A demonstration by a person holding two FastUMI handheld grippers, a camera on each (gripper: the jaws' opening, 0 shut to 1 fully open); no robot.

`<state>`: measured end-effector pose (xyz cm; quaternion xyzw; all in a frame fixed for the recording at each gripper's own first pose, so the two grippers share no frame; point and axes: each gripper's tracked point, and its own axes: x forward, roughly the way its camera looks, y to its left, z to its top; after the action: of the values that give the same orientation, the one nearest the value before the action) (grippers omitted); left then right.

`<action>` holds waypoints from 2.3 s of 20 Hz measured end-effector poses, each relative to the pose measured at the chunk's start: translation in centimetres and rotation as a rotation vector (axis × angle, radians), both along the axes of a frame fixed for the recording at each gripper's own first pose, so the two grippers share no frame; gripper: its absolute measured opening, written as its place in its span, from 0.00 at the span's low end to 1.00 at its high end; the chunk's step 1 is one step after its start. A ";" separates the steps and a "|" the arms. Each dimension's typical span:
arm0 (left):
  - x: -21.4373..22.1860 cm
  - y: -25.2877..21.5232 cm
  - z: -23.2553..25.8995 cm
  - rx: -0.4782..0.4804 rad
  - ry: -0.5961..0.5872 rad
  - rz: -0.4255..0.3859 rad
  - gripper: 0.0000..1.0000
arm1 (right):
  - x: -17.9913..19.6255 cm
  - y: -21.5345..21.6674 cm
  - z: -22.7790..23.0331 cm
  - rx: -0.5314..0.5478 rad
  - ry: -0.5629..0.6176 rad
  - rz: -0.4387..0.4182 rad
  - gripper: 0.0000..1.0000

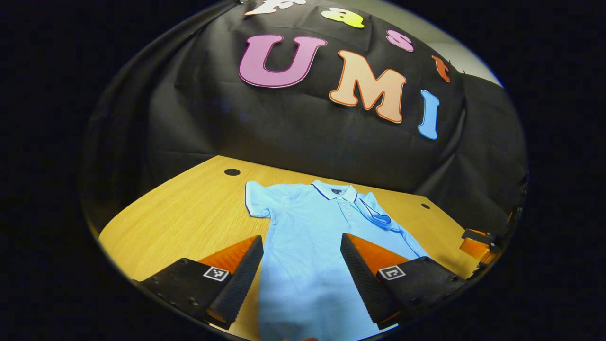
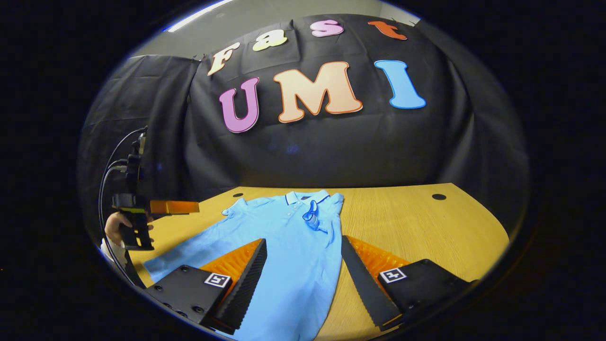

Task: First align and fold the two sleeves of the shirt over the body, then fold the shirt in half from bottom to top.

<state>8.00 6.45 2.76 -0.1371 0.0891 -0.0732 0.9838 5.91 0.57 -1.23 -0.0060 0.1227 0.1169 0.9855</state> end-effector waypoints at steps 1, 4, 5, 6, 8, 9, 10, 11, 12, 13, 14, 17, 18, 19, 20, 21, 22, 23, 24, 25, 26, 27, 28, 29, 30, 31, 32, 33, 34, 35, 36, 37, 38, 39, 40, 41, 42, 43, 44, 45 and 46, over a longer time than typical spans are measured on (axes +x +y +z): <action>1.0 0.4 0.5 0.004 0.000 -0.006 0.99 | 0.0 -0.3 0.3 -0.012 -0.007 -0.005 0.98; 4.9 2.5 0.7 0.022 0.042 0.009 0.98 | -0.3 -0.5 0.4 -0.018 -0.009 -0.007 0.98; 6.3 3.0 0.8 0.021 0.052 0.006 0.98 | -0.5 -0.5 0.4 -0.019 -0.010 -0.005 0.98; 7.6 3.5 0.6 0.025 0.067 0.010 0.98 | -0.5 -0.5 0.5 -0.026 -0.011 -0.004 0.98; 10.3 4.8 -0.3 0.035 0.106 0.027 0.98 | -0.6 -0.7 0.4 -0.036 -0.012 -0.007 0.98; 11.5 5.2 -0.6 0.038 0.127 0.026 0.98 | -0.7 -0.5 0.5 -0.035 -0.011 -0.005 0.98; 12.7 5.4 -1.0 0.033 0.146 0.020 0.98 | -0.8 -0.4 0.5 -0.034 -0.010 -0.001 0.98; 13.7 5.6 -1.4 0.022 0.163 0.012 0.98 | -0.7 -0.4 0.3 -0.040 -0.008 0.000 0.98; 14.7 5.8 -1.9 0.008 0.189 0.009 0.98 | -0.7 -0.6 0.3 -0.049 -0.008 0.000 0.98; 15.5 6.1 -2.5 -0.004 0.216 0.015 0.98 | -0.8 -0.8 0.1 -0.056 -0.006 -0.006 0.98; 16.3 6.7 -3.2 0.001 0.234 0.028 0.98 | -0.8 -0.9 0.0 -0.059 -0.004 -0.006 0.98; 17.9 7.7 -4.6 0.063 0.265 0.056 0.96 | -0.6 -1.4 0.0 -0.063 -0.004 -0.018 0.98; 18.2 7.5 -5.0 0.080 0.272 0.051 0.93 | -0.6 -1.5 0.0 -0.063 -0.003 -0.021 0.98; 18.4 7.3 -5.3 0.092 0.281 0.048 0.93 | -0.7 -1.6 0.0 -0.062 -0.002 -0.022 0.98; 18.7 7.2 -5.5 0.100 0.286 0.043 0.94 | -0.7 -1.7 0.0 -0.061 -0.001 -0.024 0.98; 18.9 7.1 -5.7 0.111 0.288 0.045 0.92 | -0.7 -1.7 0.0 -0.062 -0.001 -0.026 0.98; 19.1 7.0 -5.9 0.121 0.293 0.049 0.92 | -0.7 -1.8 0.0 -0.064 -0.001 -0.032 0.98; 19.3 7.0 -5.9 0.128 0.295 0.052 0.92 | -0.8 -1.9 0.1 -0.067 -0.003 -0.032 0.98; 19.4 7.0 -6.0 0.131 0.296 0.057 0.91 | -0.9 -1.8 0.3 -0.068 -0.006 -0.029 0.98; 19.6 7.0 -6.2 0.138 0.302 0.059 0.92 | -1.0 -1.6 0.3 -0.068 -0.006 -0.025 0.98; 19.6 7.0 -6.6 0.150 0.313 0.060 0.91 | -1.0 -1.5 0.4 -0.067 -0.007 -0.021 0.98; 19.6 7.1 -6.8 0.163 0.322 0.064 0.90 | -1.1 -1.4 0.4 -0.064 -0.008 -0.017 0.98; 19.6 6.9 -6.9 0.165 0.325 0.056 0.90 | -1.0 -1.3 0.5 -0.061 -0.011 -0.014 0.98; 19.8 6.8 -6.9 0.165 0.323 0.059 0.87 | -1.1 -1.2 0.6 -0.059 -0.014 -0.012 0.98; 19.8 6.9 -6.9 0.164 0.319 0.057 0.84 | -1.2 -1.3 0.7 -0.058 -0.014 -0.013 0.98; 20.0 7.0 -7.0 0.168 0.318 0.058 0.80 | -1.2 -1.4 0.6 -0.058 -0.013 -0.015 0.98; 19.8 7.2 -7.2 0.179 0.324 0.063 0.77 | -1.2 -1.4 0.6 -0.059 -0.012 -0.016 0.98; 19.7 7.4 -7.4 0.189 0.331 0.062 0.70 | -1.1 -1.4 0.5 -0.058 -0.010 -0.016 0.98; 19.9 7.1 -7.2 0.188 0.324 0.054 0.64 | -1.2 -1.3 0.5 -0.057 -0.009 -0.013 0.98; 19.8 6.8 -7.2 0.191 0.325 0.035 0.57 | -1.1 -1.2 0.4 -0.055 -0.006 -0.011 0.98; 19.8 6.6 -7.3 0.191 0.324 0.019 0.52 | -1.2 -1.1 0.3 -0.055 -0.006 -0.009 0.98; 19.9 6.4 -7.1 0.186 0.321 0.007 0.36 | -1.2 -1.1 0.3 -0.056 -0.006 -0.009 0.98; 19.8 6.4 -7.2 0.187 0.326 0.006 0.29 | -1.3 -1.1 0.4 -0.056 -0.006 -0.007 0.98; 19.7 6.1 -7.1 0.185 0.326 -0.001 0.19 | -1.3 -1.1 0.4 -0.057 -0.007 -0.008 0.98; 19.8 5.9 -7.1 0.186 0.328 0.000 0.16 | -1.3 -1.1 0.4 -0.058 -0.007 -0.007 0.98; 19.8 5.8 -7.1 0.184 0.328 0.002 0.07 | -1.2 -0.9 0.3 -0.059 -0.005 -0.005 0.95; 19.7 5.8 -7.0 0.184 0.329 0.002 0.05 | -1.2 -0.8 0.1 -0.060 -0.002 -0.002 0.95; 19.8 5.9 -6.9 0.187 0.331 0.007 0.01 | -1.3 -0.8 -0.1 -0.063 0.001 0.000 0.98; 19.7 6.0 -6.9 0.192 0.334 0.015 0.00 | -1.2 -0.8 -0.1 -0.066 0.004 0.001 0.98; 19.6 5.8 -6.6 0.194 0.335 0.010 0.00 | -1.3 -0.8 -0.2 -0.069 0.006 0.001 0.98; 19.4 5.5 -5.9 0.197 0.323 0.006 0.00 | -1.3 -0.7 -0.3 -0.071 0.008 0.003 0.98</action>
<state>27.45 11.97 -3.17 -0.0502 0.2521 -0.0382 0.9657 4.60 -0.16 -1.48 -0.0407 0.1307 0.1138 0.9840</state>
